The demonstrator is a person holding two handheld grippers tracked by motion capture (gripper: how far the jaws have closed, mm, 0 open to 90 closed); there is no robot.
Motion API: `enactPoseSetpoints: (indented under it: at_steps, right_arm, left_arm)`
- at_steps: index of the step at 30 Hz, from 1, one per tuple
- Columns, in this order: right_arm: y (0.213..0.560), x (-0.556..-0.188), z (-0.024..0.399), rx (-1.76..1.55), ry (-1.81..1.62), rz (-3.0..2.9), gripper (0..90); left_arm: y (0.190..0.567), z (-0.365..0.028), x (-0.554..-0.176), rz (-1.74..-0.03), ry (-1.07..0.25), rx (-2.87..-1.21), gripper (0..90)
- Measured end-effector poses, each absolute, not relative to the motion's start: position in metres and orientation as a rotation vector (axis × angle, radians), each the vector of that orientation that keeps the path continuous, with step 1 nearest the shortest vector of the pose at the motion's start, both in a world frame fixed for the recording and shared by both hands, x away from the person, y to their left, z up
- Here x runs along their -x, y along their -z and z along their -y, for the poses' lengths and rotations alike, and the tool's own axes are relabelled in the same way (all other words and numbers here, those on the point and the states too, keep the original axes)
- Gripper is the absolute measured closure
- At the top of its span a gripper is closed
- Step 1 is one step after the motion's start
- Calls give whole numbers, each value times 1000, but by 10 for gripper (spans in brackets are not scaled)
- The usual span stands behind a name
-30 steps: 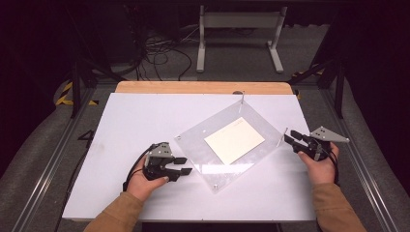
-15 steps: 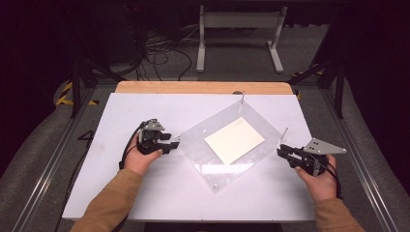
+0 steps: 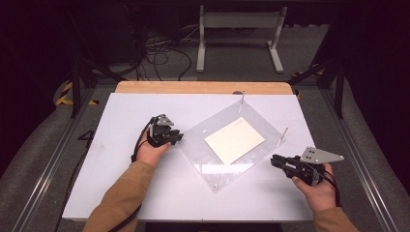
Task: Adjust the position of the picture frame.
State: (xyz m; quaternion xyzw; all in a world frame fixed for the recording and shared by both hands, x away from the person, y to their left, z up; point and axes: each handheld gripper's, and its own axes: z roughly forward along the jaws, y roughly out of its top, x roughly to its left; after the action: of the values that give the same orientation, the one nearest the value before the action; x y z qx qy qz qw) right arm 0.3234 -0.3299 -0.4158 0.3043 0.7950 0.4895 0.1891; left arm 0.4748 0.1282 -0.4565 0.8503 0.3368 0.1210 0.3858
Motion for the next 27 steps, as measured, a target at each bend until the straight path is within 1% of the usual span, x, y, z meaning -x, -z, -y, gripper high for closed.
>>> enactPoseSetpoints:
  at_steps: [1,2,5,8,10,13,22,27]
  right_arm:
    - [416,-322,329,-851,-1380,-2240,781]
    - [415,-320,327,-847,-1383,-2244,779]
    - [414,-317,324,-839,-1407,-2250,771]
    - [413,-314,324,-833,-1415,-2249,770]
    - [413,-314,326,-838,-1423,-2247,769]
    - [414,-314,329,-848,-1426,-2243,767]
    - [417,-318,336,-908,-1402,-2226,753]
    - [417,-320,343,-972,-1367,-2180,733]
  left_arm:
    - [457,-127,-475,-849,-293,-2170,783]
    - [456,-126,-474,-833,-305,-2183,825]
    - [456,-125,-472,-808,-338,-2205,834]
    - [455,-126,-470,-818,-306,-2207,837]
    - [455,-125,-465,-805,-332,-2219,839]
    - [453,-125,-454,-796,-300,-2242,839]
    - [451,-120,-395,-675,-243,-2311,838]
    - [449,-115,-376,-620,-231,-2350,838]
